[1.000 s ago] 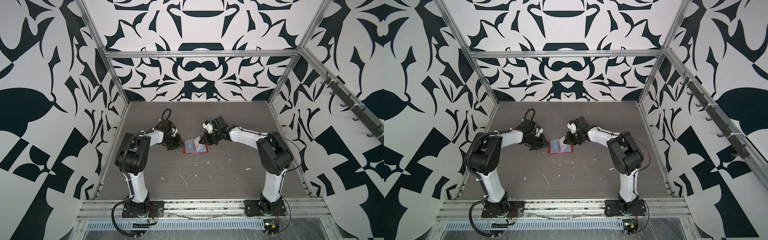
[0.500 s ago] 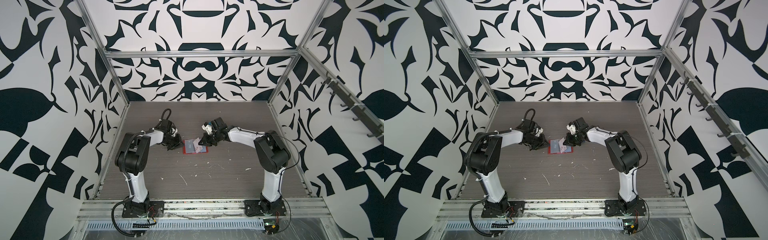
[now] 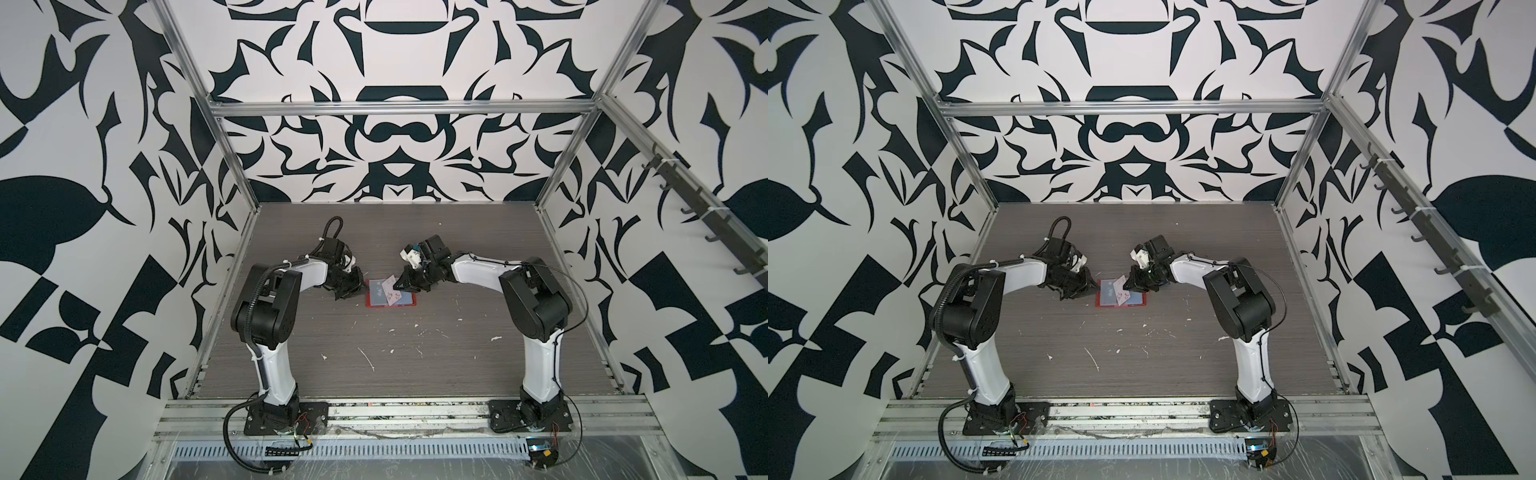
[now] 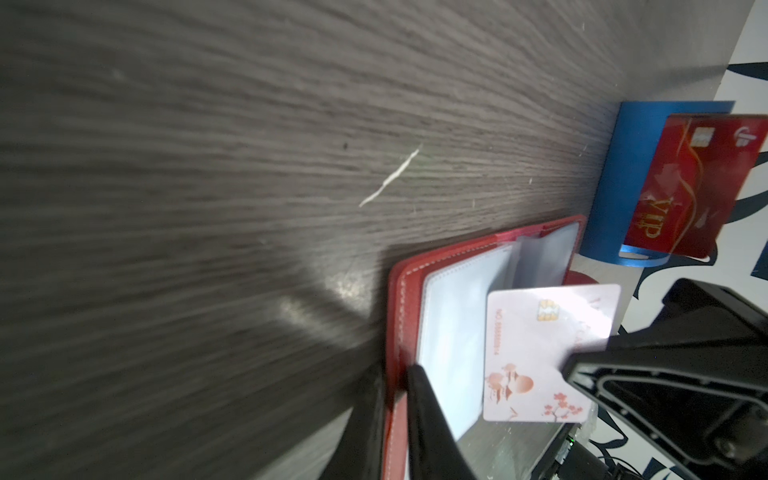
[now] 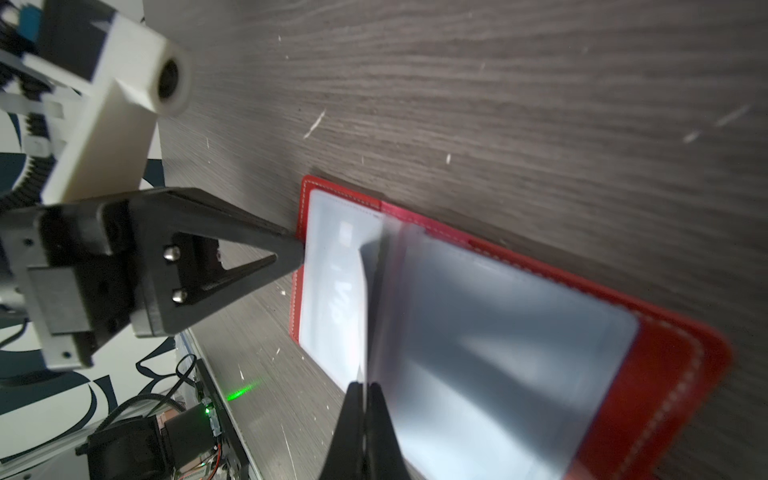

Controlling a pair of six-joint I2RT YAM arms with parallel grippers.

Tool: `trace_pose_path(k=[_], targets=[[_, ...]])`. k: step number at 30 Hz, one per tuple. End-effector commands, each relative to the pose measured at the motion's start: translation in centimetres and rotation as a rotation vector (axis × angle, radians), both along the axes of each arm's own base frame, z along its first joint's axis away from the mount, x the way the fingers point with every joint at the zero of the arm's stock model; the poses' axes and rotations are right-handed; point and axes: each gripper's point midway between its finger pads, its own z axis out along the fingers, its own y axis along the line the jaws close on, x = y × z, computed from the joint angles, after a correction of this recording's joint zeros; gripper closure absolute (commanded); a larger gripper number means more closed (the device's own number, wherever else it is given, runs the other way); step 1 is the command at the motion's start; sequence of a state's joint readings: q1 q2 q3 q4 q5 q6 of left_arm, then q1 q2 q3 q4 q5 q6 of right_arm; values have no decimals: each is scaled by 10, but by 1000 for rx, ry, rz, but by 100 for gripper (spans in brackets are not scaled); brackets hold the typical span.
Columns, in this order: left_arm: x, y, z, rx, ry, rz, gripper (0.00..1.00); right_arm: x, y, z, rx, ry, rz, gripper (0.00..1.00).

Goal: Put the credit cards into the card holder

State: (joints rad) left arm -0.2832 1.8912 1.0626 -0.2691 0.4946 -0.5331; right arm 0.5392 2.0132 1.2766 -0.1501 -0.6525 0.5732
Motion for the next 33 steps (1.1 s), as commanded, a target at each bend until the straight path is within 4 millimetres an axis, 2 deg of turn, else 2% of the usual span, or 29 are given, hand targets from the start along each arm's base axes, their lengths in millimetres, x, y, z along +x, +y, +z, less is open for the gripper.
trace_pose_path(k=[1, 6, 17, 23, 33], targets=[[-13, 15, -27, 90, 81, 12, 84, 9, 8, 14, 26, -40, 0, 100], [-14, 17, -28, 105, 83, 15, 84, 9, 3, 12, 2, -49, -16, 100], [-13, 21, -31, 128, 83, 20, 84, 4, -4, 38, 5, -101, -20, 100], [-13, 21, -30, 131, 81, 19, 84, -2, -5, 37, 15, -78, -5, 100], [-13, 22, -29, 133, 80, 22, 84, -7, -14, 23, -24, -35, -13, 100]])
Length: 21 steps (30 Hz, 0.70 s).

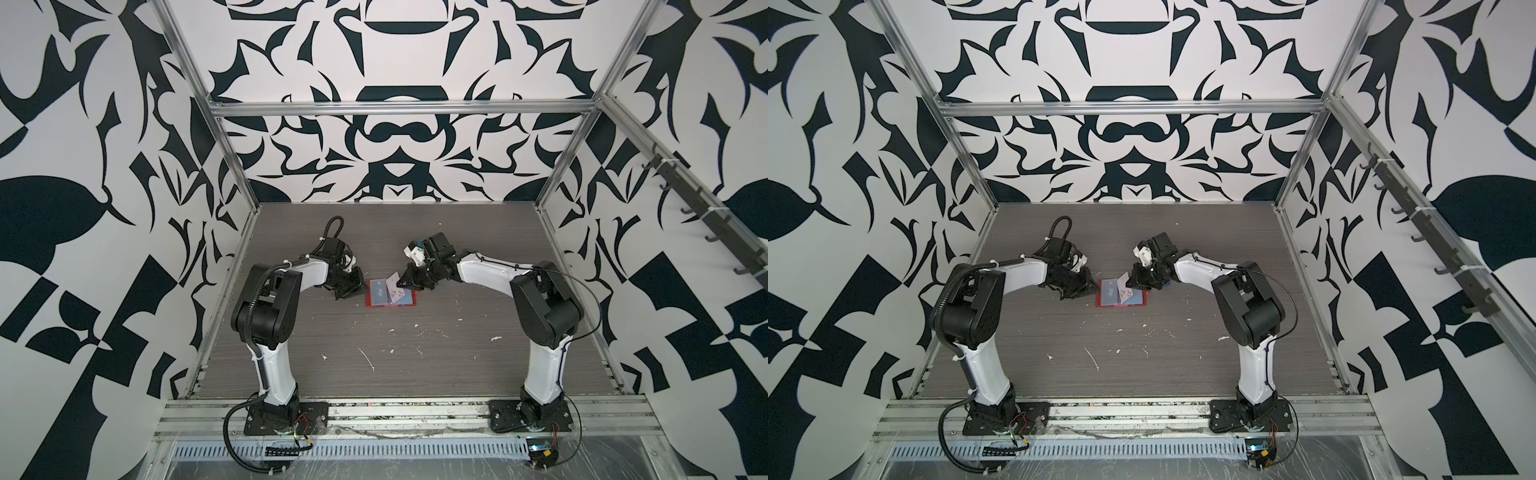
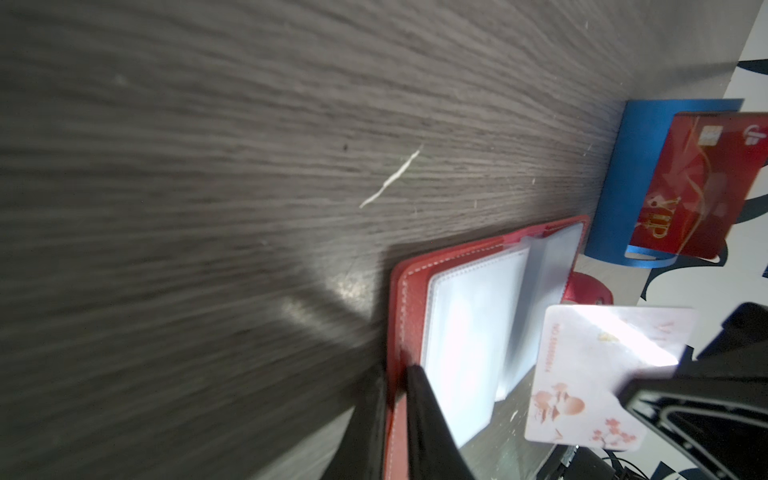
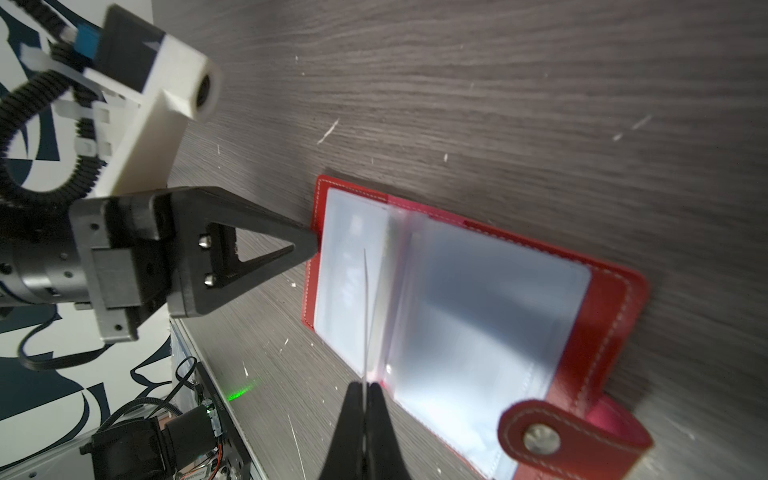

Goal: Put the credit cards into the card holder

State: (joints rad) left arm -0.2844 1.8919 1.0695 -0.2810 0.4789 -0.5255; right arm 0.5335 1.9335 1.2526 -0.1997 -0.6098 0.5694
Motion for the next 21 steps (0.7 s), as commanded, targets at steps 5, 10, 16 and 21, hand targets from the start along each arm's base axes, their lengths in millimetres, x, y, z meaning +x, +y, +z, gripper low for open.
trace_pose_path(k=[5, 10, 16, 21], targets=[[-15, 20, -30, 117, 85, 24, 84, -5, -1, 3, 11, 1, 22, 100], [-15, 20, -30, 117, 85, 23, 84, -5, -1, 1, 8, 9, 22, 100], [-15, 20, -30, 115, 84, 22, 84, -5, -1, -3, 3, 17, 20, 100], [-15, 20, -30, 113, 85, 21, 84, -5, -1, -5, 2, 24, 22, 100]])
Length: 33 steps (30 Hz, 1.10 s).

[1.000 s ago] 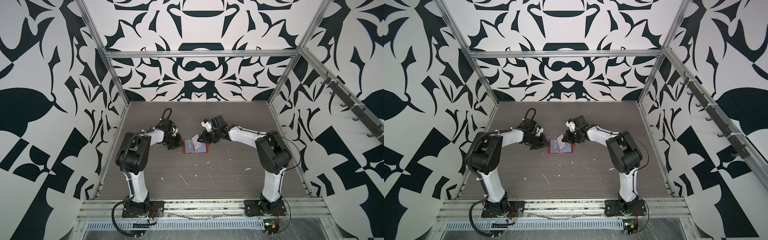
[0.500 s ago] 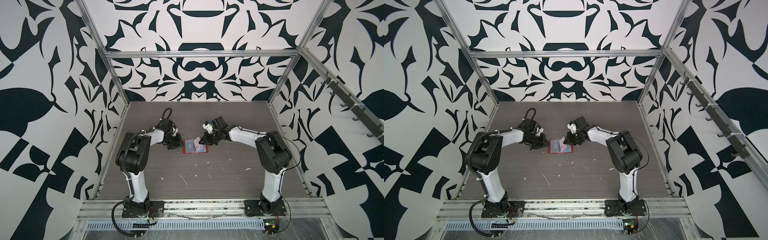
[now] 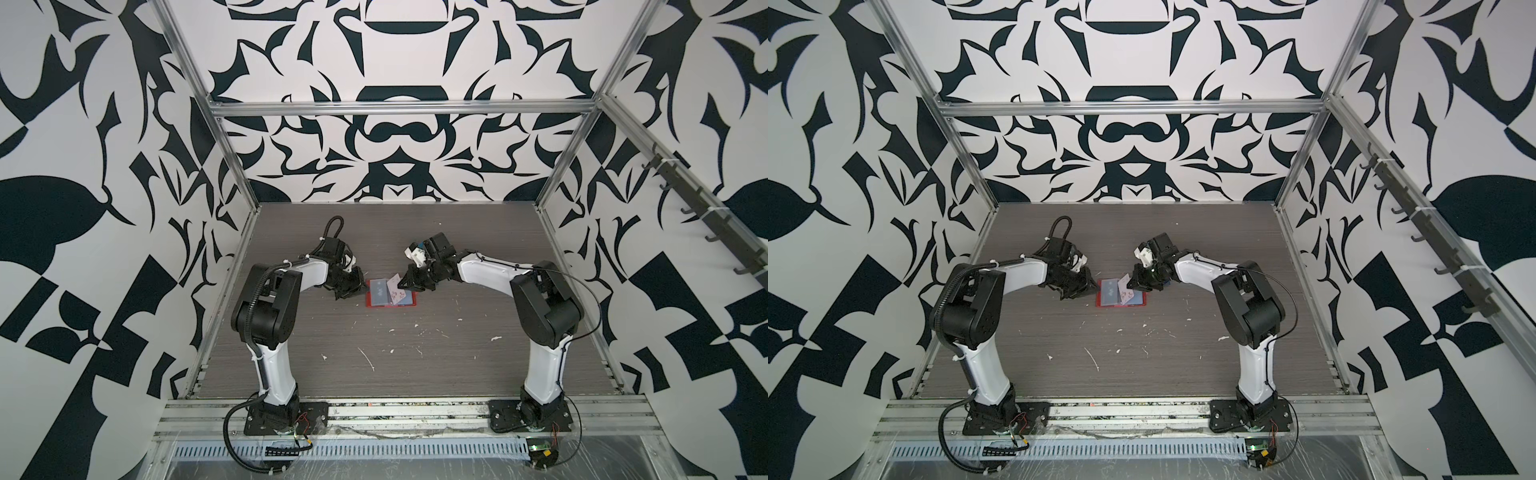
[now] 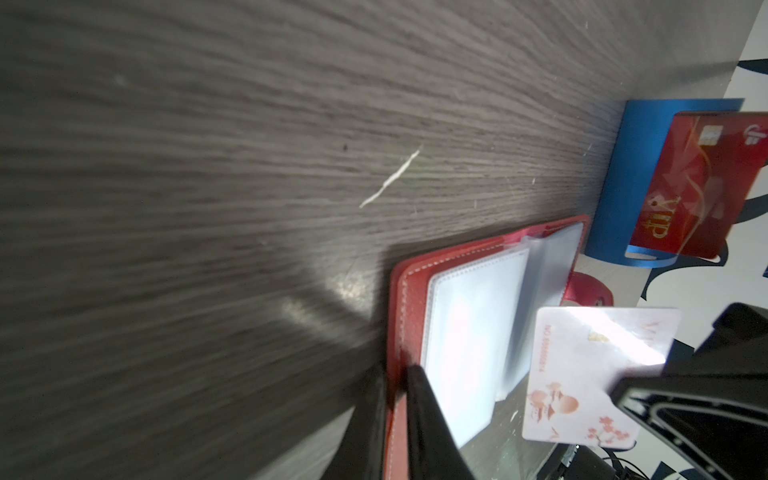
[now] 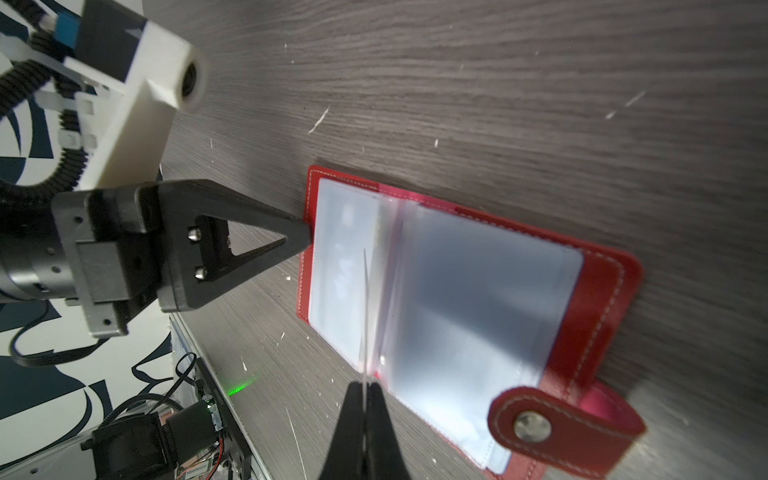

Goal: Put the credit cards into the card holder

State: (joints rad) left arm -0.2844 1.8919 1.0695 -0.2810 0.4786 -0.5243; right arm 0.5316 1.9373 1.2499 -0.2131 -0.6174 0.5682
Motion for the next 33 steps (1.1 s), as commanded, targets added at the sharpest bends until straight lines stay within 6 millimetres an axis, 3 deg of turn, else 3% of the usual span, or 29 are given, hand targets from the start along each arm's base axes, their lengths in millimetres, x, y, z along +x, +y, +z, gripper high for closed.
trace_pose_path(k=[1, 17, 33], targets=[[-15, 19, -30, 112, 86, 21, 84, -2, 1, -2, 5, 7, 19, 100], [-16, 20, -32, 112, 92, 21, 84, -4, 4, -11, 9, 35, 33, 100], [-19, 19, -32, 108, 97, 13, 84, 7, 13, -16, 42, 37, 13, 100]])
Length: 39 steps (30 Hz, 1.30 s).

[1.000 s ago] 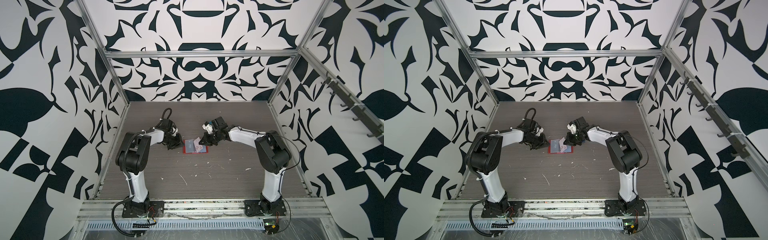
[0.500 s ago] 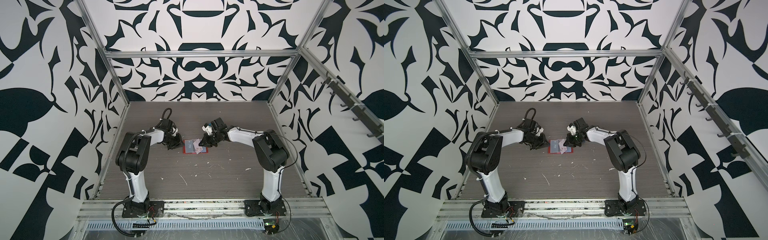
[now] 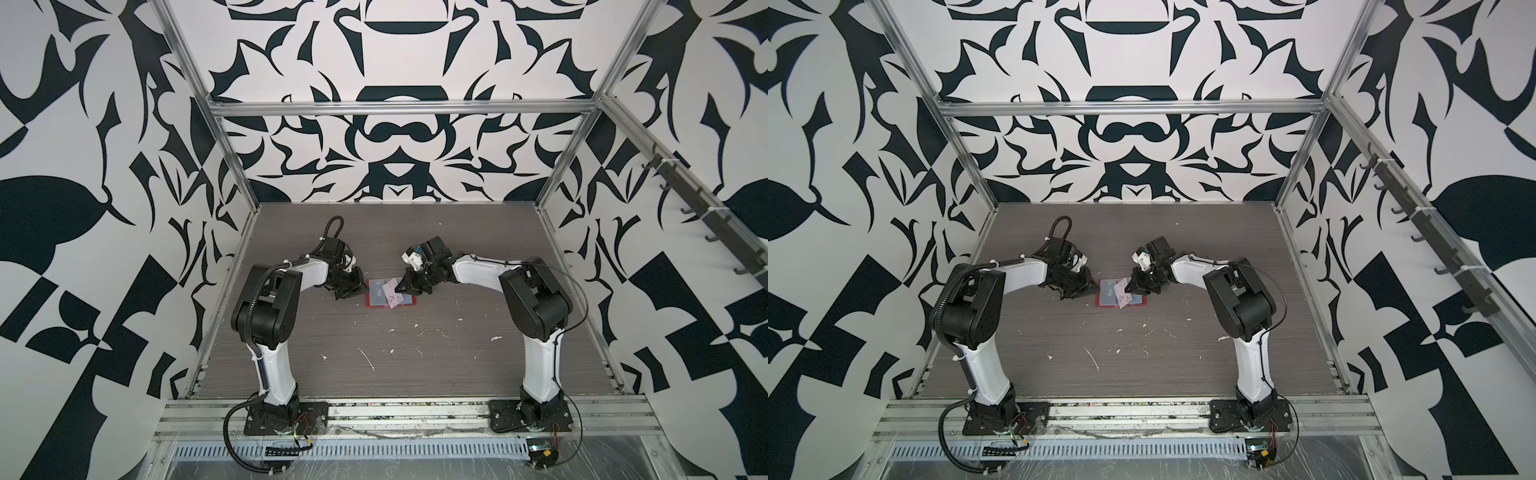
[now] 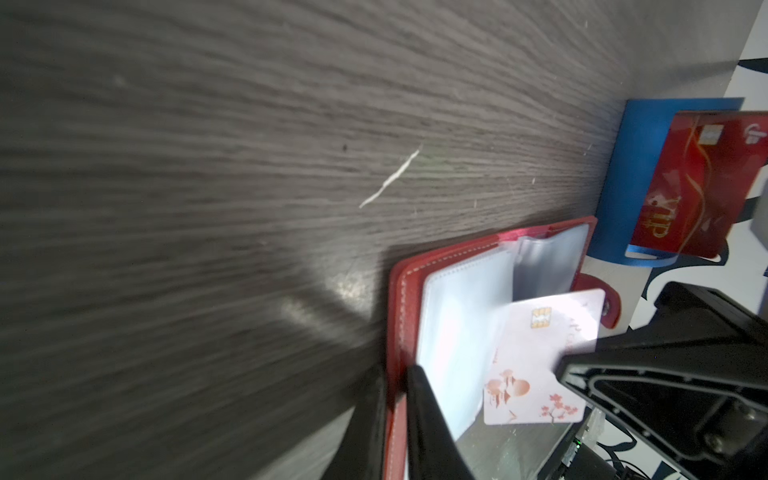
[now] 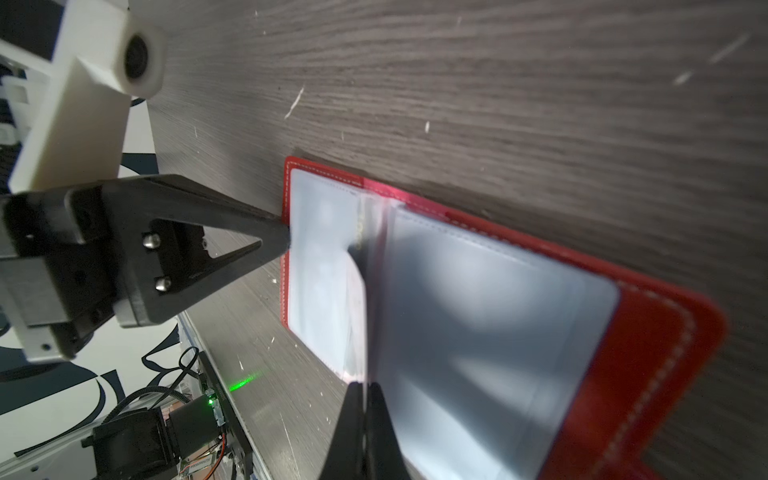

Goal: Put the credit cards into the card holder

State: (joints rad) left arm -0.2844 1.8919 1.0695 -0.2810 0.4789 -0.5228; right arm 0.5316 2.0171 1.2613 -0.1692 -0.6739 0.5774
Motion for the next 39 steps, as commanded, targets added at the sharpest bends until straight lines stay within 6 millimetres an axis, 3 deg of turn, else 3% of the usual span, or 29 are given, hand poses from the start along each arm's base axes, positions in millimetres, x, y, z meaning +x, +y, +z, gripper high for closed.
trace_pose_path(k=[1, 18, 39], targets=[[-19, 20, -32, 112, 98, 16, 85, 8, 5, 5, 13, -14, -13, 100], [-20, 19, -32, 105, 97, 16, 86, 19, 9, -3, 45, -36, -55, 100], [-24, 19, -35, 103, 100, 26, 100, 4, 3, -32, -25, -23, -64, 100]])
